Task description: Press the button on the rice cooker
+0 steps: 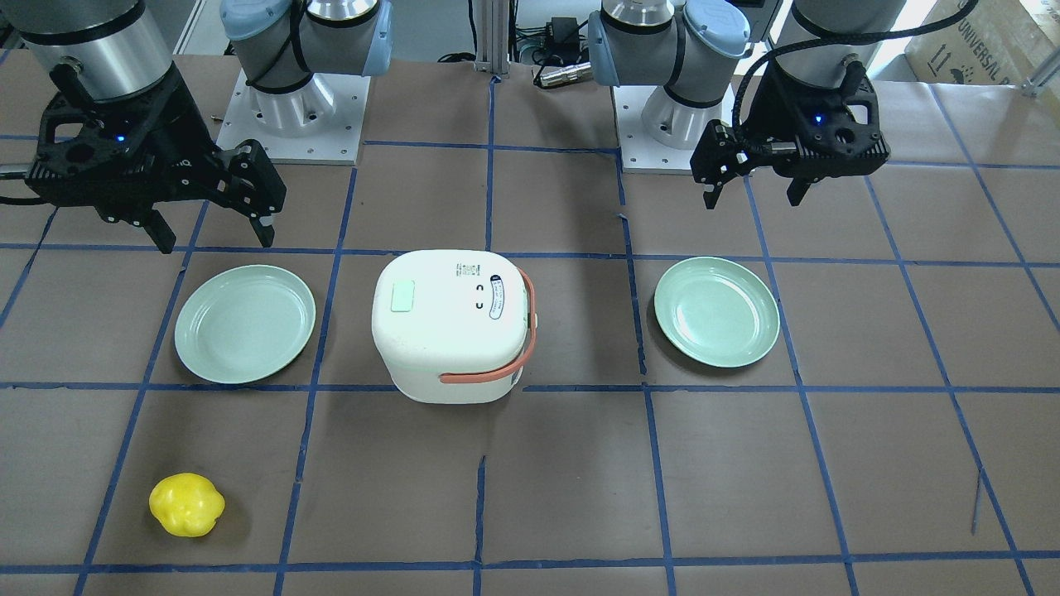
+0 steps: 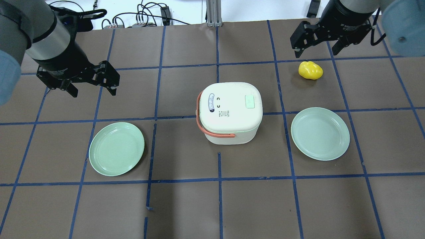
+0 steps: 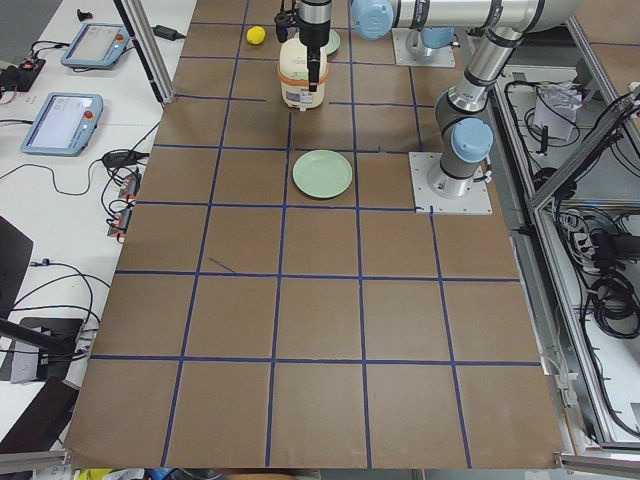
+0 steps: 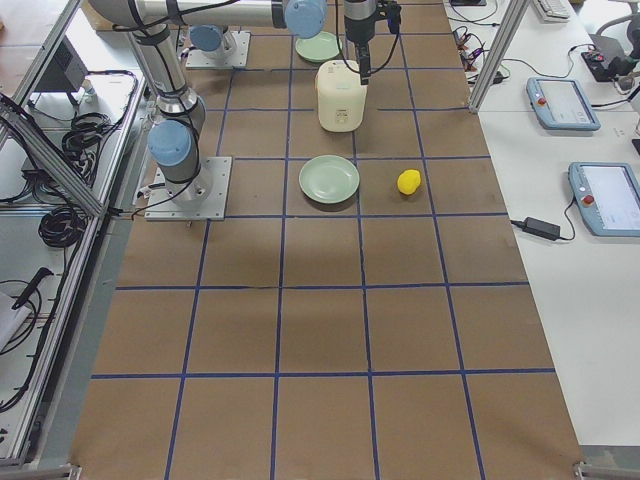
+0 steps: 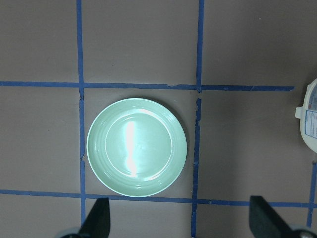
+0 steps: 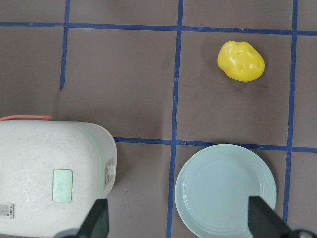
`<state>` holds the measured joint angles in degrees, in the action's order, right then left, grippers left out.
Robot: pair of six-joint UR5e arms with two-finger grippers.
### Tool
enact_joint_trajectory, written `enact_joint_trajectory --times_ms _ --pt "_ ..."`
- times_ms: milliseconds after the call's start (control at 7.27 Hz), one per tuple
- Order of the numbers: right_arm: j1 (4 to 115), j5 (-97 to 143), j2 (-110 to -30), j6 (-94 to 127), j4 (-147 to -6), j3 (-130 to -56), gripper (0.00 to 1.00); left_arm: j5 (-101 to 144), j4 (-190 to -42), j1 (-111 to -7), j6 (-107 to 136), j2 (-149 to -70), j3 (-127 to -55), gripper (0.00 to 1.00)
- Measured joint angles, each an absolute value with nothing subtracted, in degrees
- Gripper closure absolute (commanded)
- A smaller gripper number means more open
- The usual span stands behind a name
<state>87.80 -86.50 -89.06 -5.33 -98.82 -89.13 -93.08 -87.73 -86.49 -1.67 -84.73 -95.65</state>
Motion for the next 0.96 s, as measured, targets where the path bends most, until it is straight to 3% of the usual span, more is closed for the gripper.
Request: enact_joint_trajectory --times_ms 688,826,963 --pt "87.76 -86.22 -89.04 -5.36 -98.86 -89.21 0.03 -93.08 -87.73 -86.48 -1.67 -84.73 -95.64 0.0" --pt "87.74 -86.1 -89.01 -5.36 -98.82 -89.24 0.29 -93.08 -87.72 -86.49 -1.67 -84.73 -95.63 0.0" --pt "87.73 -85.97 -88.95 -5.3 -98.82 -89.27 0.74 -93.08 -87.72 -86.49 -1.67 -84.73 -95.63 0.0"
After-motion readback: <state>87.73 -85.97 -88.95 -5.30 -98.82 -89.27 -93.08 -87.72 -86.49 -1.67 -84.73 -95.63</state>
